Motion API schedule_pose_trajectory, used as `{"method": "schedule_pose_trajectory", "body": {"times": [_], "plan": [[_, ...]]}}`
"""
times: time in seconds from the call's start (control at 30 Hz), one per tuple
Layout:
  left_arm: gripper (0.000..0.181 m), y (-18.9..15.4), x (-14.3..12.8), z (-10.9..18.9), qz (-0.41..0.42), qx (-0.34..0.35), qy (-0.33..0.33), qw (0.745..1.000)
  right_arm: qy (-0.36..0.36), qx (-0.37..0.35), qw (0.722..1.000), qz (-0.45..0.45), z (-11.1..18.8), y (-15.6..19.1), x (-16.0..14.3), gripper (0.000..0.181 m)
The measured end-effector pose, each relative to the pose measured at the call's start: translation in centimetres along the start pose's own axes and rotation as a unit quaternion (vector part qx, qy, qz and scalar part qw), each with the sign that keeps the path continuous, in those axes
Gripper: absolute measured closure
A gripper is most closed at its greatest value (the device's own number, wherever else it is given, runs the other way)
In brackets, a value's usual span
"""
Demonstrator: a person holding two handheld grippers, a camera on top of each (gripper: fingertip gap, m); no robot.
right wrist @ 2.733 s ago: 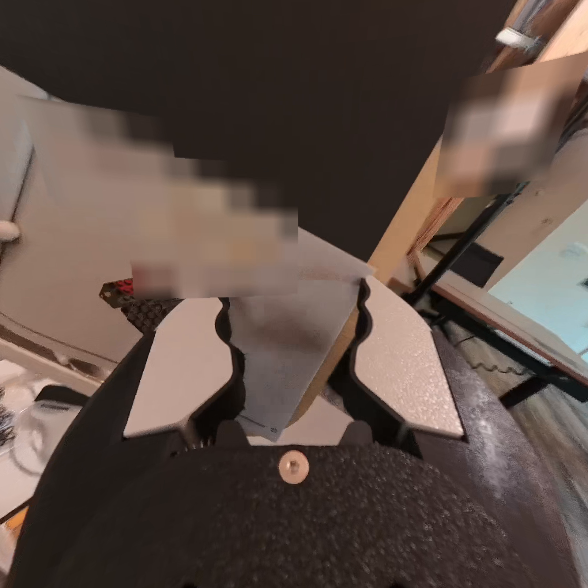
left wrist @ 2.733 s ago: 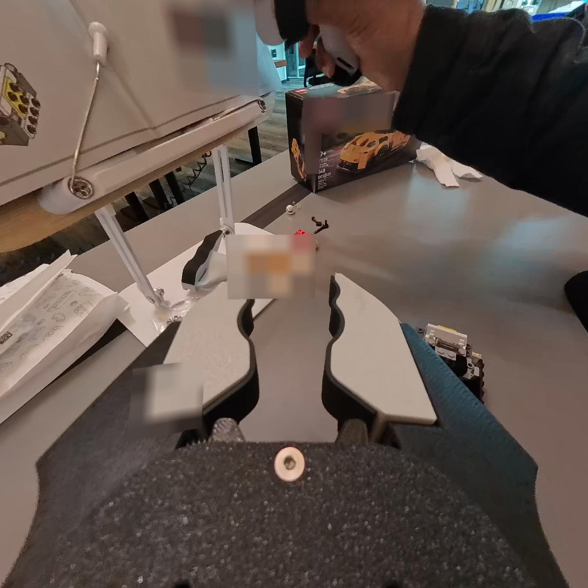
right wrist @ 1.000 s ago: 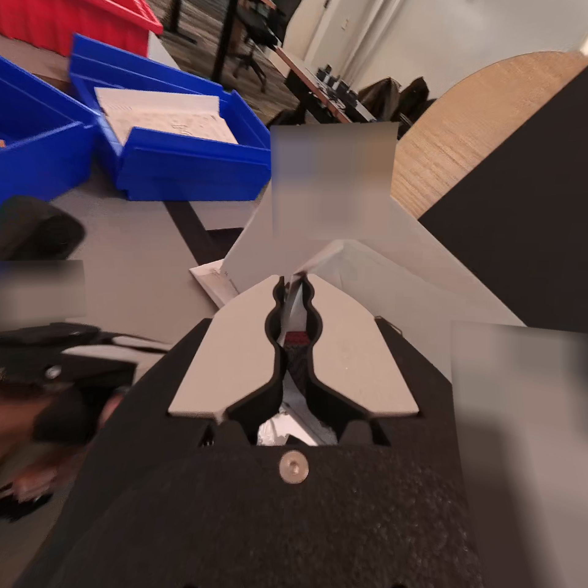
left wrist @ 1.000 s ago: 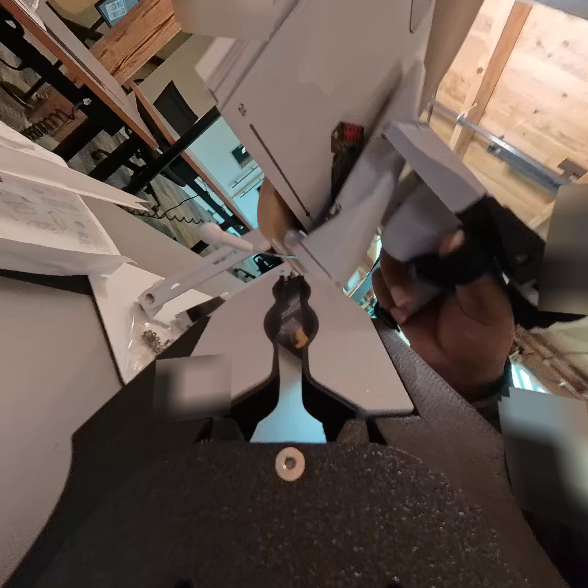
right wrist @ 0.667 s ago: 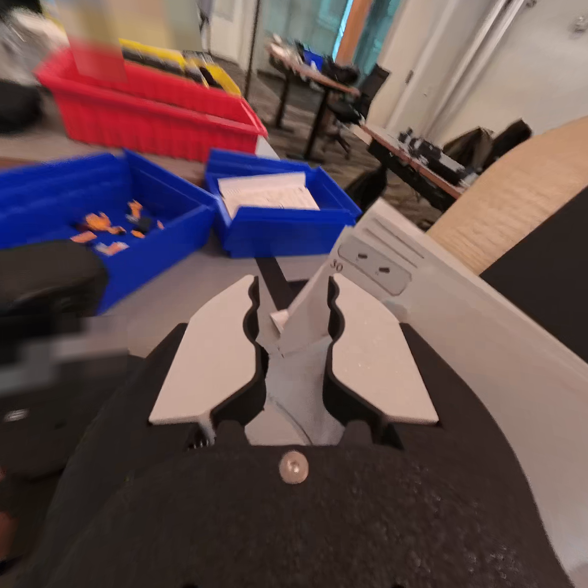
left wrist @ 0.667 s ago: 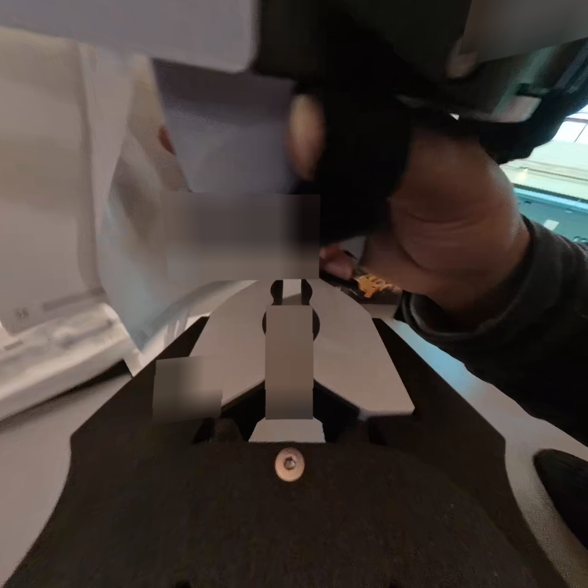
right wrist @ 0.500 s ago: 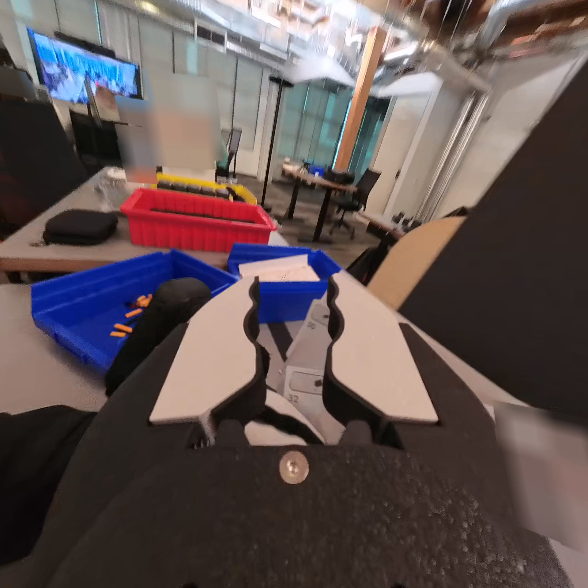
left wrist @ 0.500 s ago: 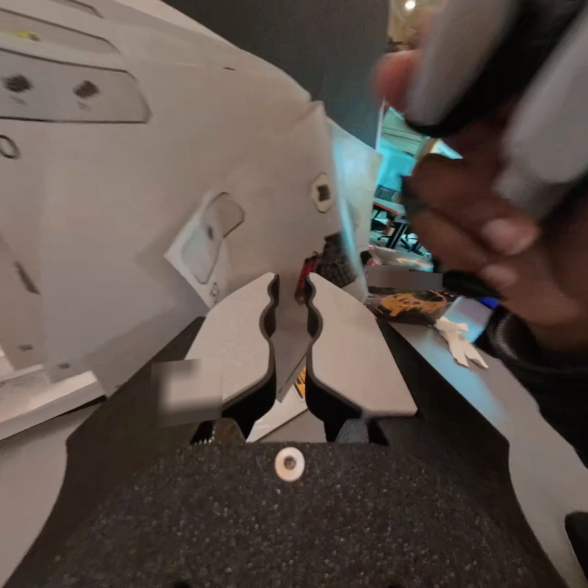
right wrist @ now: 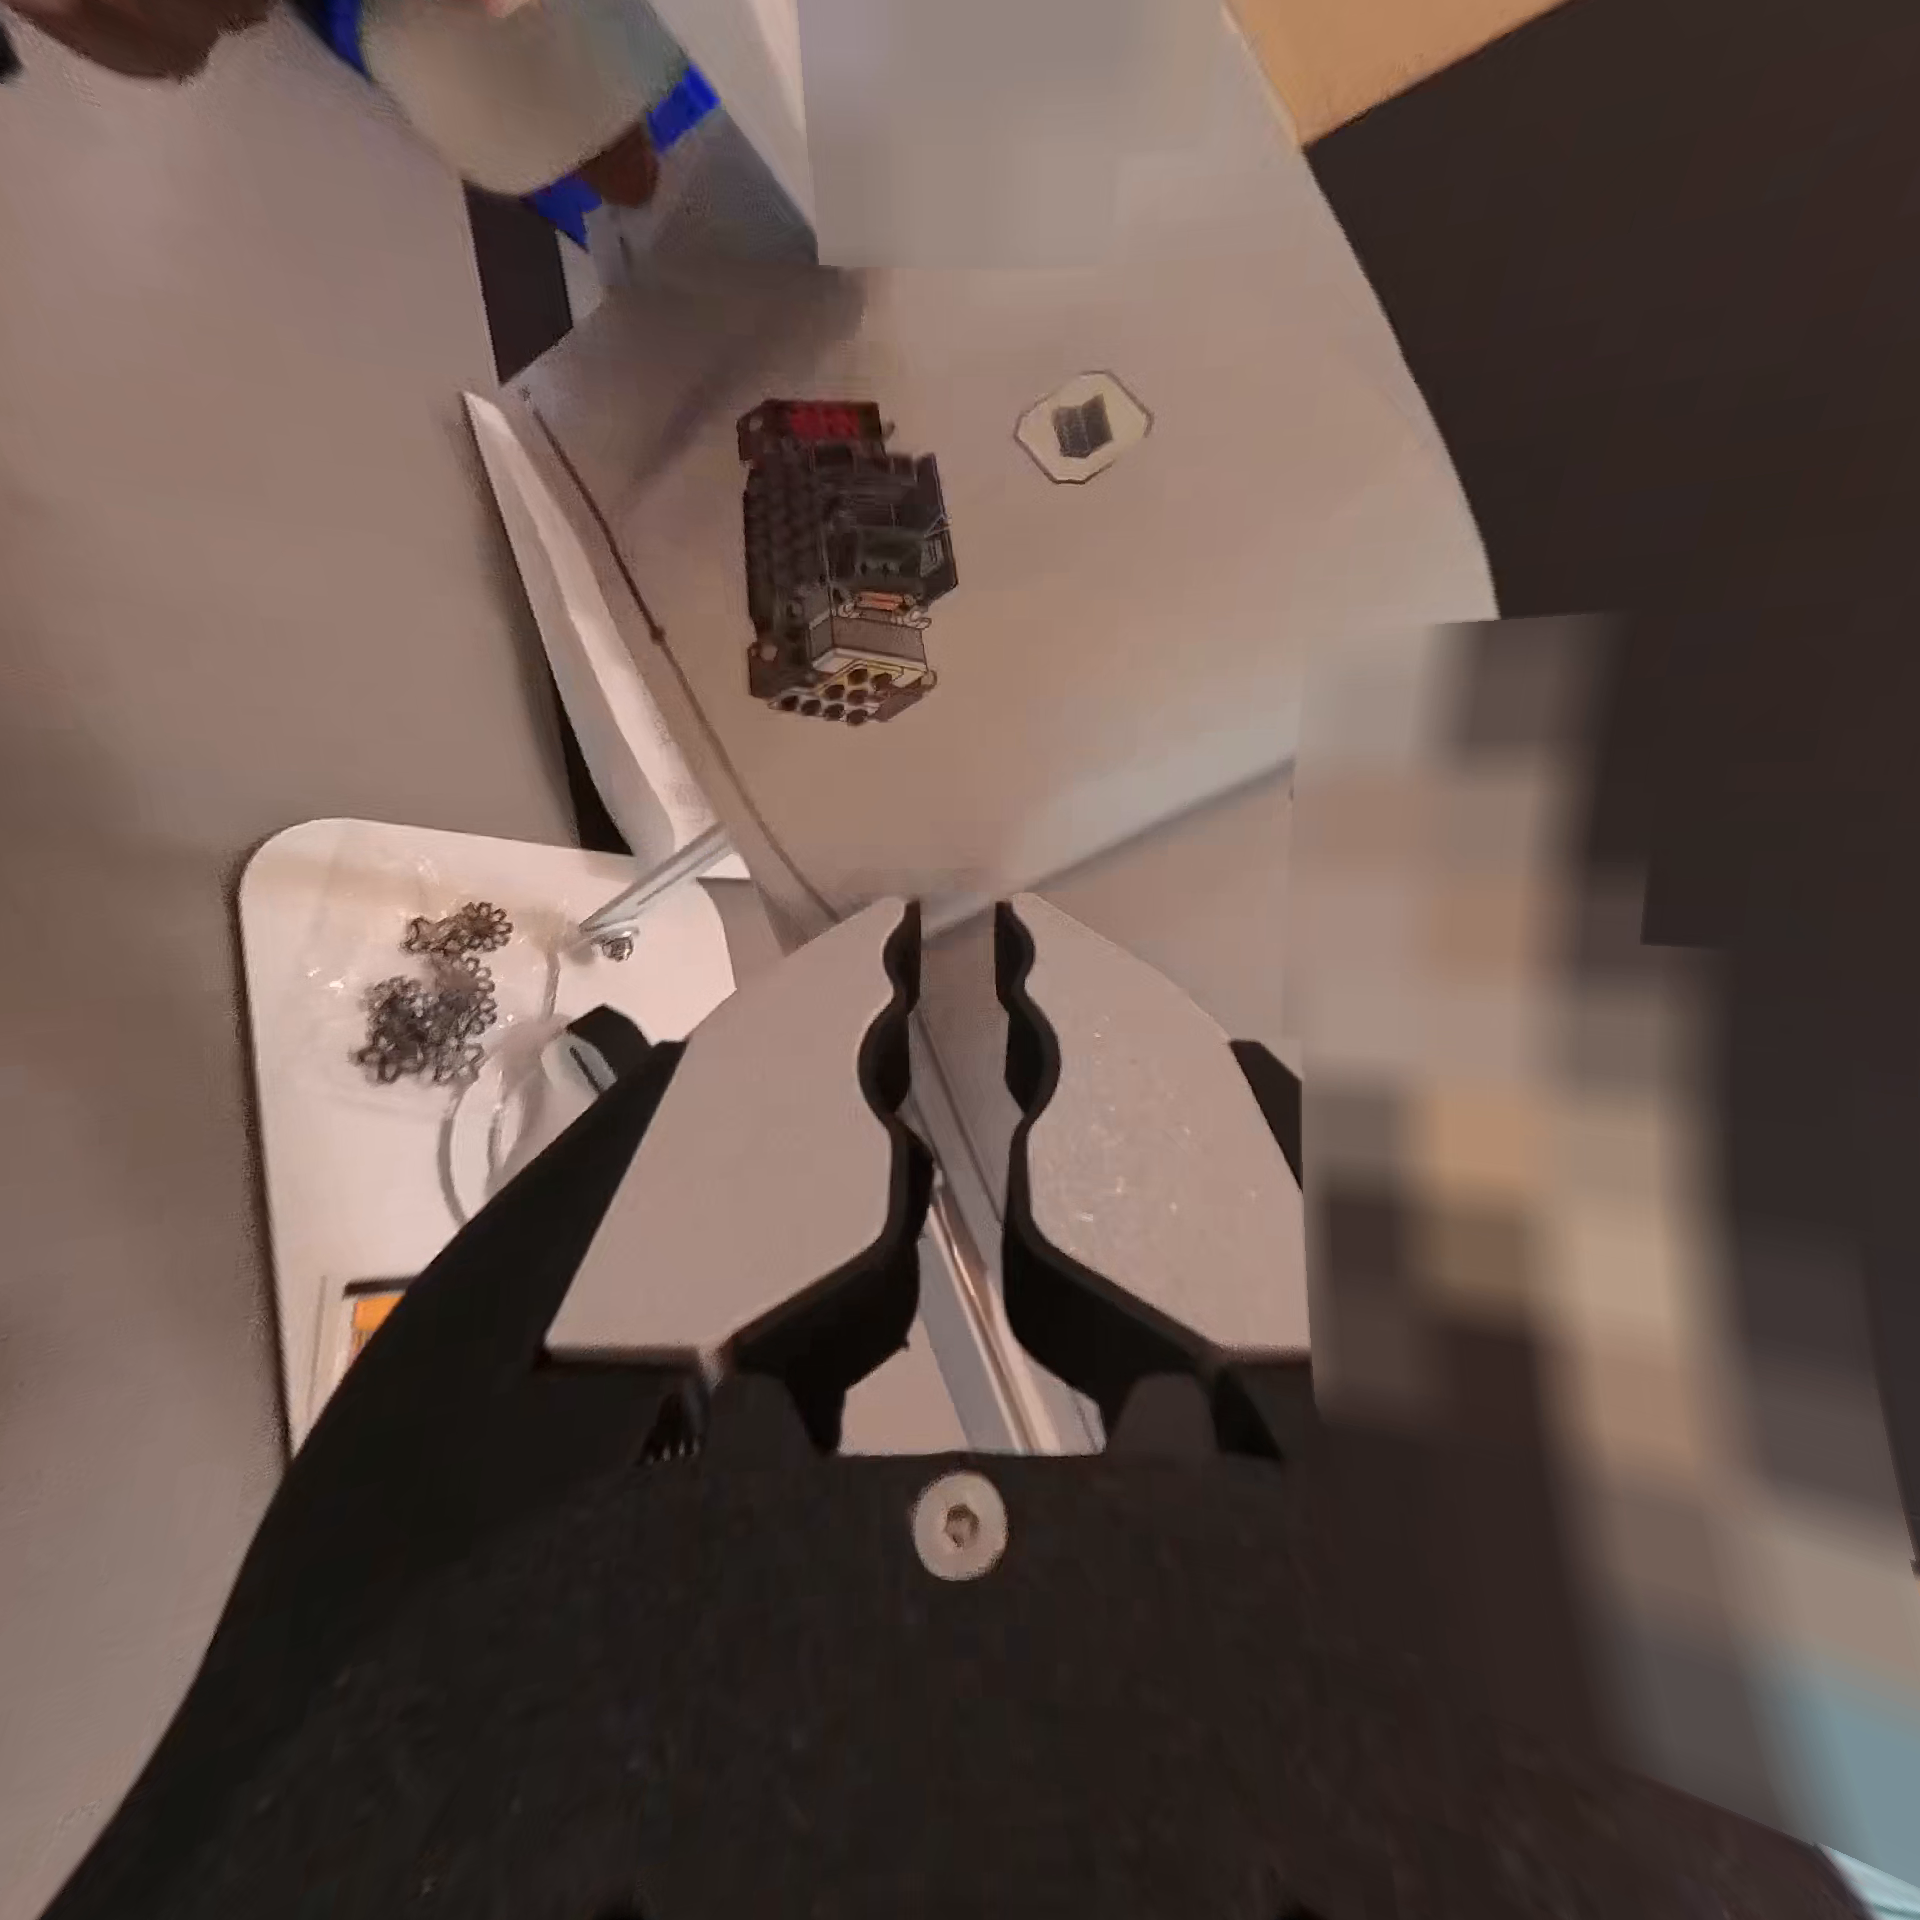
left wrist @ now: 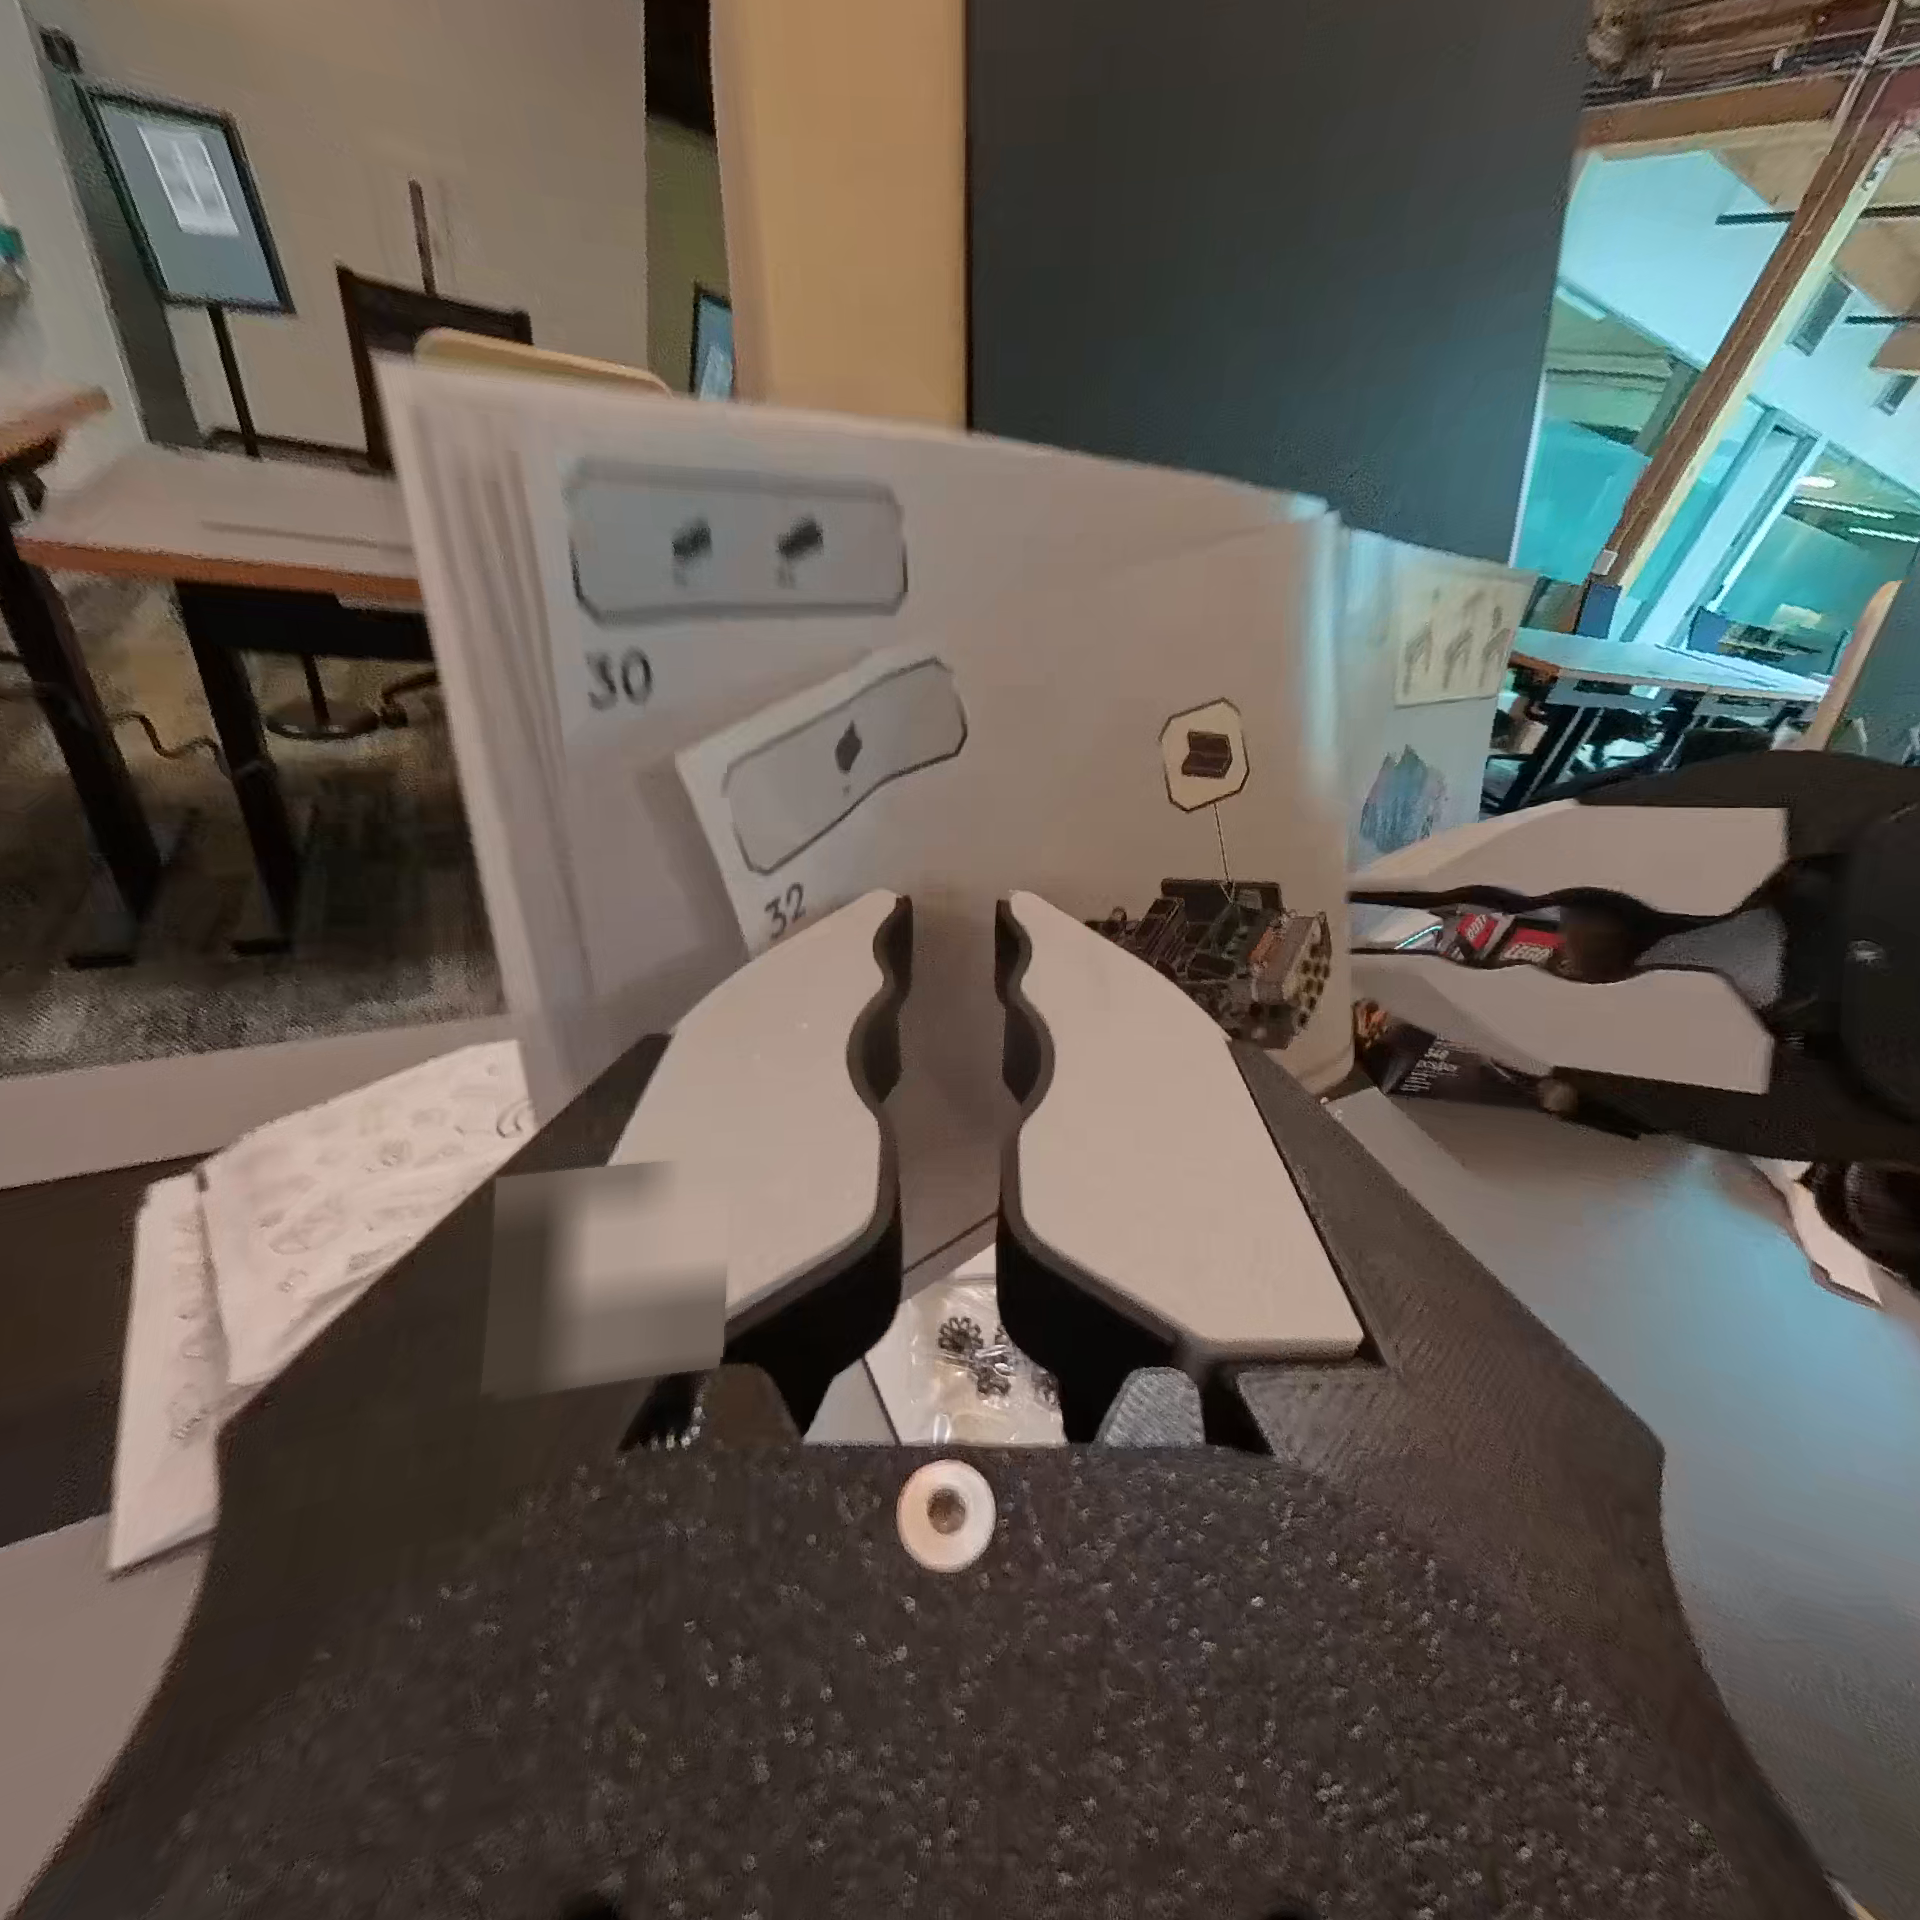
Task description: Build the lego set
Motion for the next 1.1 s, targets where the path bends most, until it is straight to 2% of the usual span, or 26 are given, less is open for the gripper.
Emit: {"method": "schedule_pose_trajectory", "body": {"times": [0.03, 0.17, 0.23, 0.3, 0.37, 0.4, 0.47, 0.53, 0.6, 0.7, 0.83, 0.93, 1.1], "plan": [[0.167, -0.1, 0.4, 0.5, -0.008, 0.001, -0.008, 1.000, 0.004, -0.002, 1.000, 0.004, -0.7, 0.2, 0.6, 0.168], [0.168, -1.0, 0.0, 2.9, -0.063, -0.003, 0.000, 0.998, 0.031, -0.022, 0.999, 0.031, -2.7, 0.6, 2.0, 0.172], [0.169, -1.2, -1.6, 3.9, -0.097, 0.001, 0.033, 0.995, 0.036, -0.026, 0.998, 0.033, -3.0, 0.6, 2.4, 0.175], [0.168, -1.2, -3.7, 4.3, -0.092, -0.010, 0.075, 0.993, 0.040, -0.023, 0.999, 0.020, -3.2, 0.5, 2.6, 0.175], [0.160, -1.3, -6.0, 3.8, -0.015, -0.047, 0.123, 0.991, 0.042, -0.017, 0.999, 0.001, -3.3, 0.3, 2.6, 0.175], [0.150, -1.3, -7.0, 3.3, 0.058, -0.074, 0.138, 0.986, 0.041, -0.015, 0.999, -0.007, -3.3, 0.3, 2.6, 0.176], [0.137, -1.1, -8.4, 2.2, 0.229, -0.118, 0.125, 0.958, 0.042, -0.013, 0.999, -0.019, -3.3, 0.2, 2.6, 0.176], [0.146, -0.6, -8.9, 1.1, 0.351, -0.134, 0.069, 0.924, 0.045, -0.012, 0.999, -0.022, -3.3, 0.2, 2.7, 0.176], [0.155, -0.2, -9.0, 0.0, 0.436, -0.139, 0.014, 0.889, 0.048, -0.014, 0.999, -0.022, -3.3, 0.2, 2.7, 0.177], [0.169, 0.2, -8.7, -0.7, 0.476, -0.139, -0.038, 0.868, 0.047, -0.014, 0.998, -0.046, -3.4, 0.0, 2.7, 0.180], [0.181, -1.2, -6.5, 0.4, 0.421, -0.113, -0.070, 0.897, 0.048, -0.005, 0.996, -0.073, -3.5, -0.2, 2.7, 0.181], [0.180, -2.5, -4.9, 0.9, 0.296, -0.060, -0.052, 0.952, 0.051, -0.007, 0.996, -0.073, -3.7, 0.0, 3.0, 0.181], [0.180, -4.2, -2.7, 0.5, 0.120, -0.012, -0.017, 0.993, 0.047, -0.008, 0.994, -0.096, -3.7, 0.0, 3.0, 0.181]]}}
Point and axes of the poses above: each gripper's, where its closed fingertips meet, z back along the fingers, x out of its top, y = z × x across the jaws, the point moved 8 cm from there along z, back along the fingers, and after that the axes turned 7 degrees about -z, right-handed, at the moved point
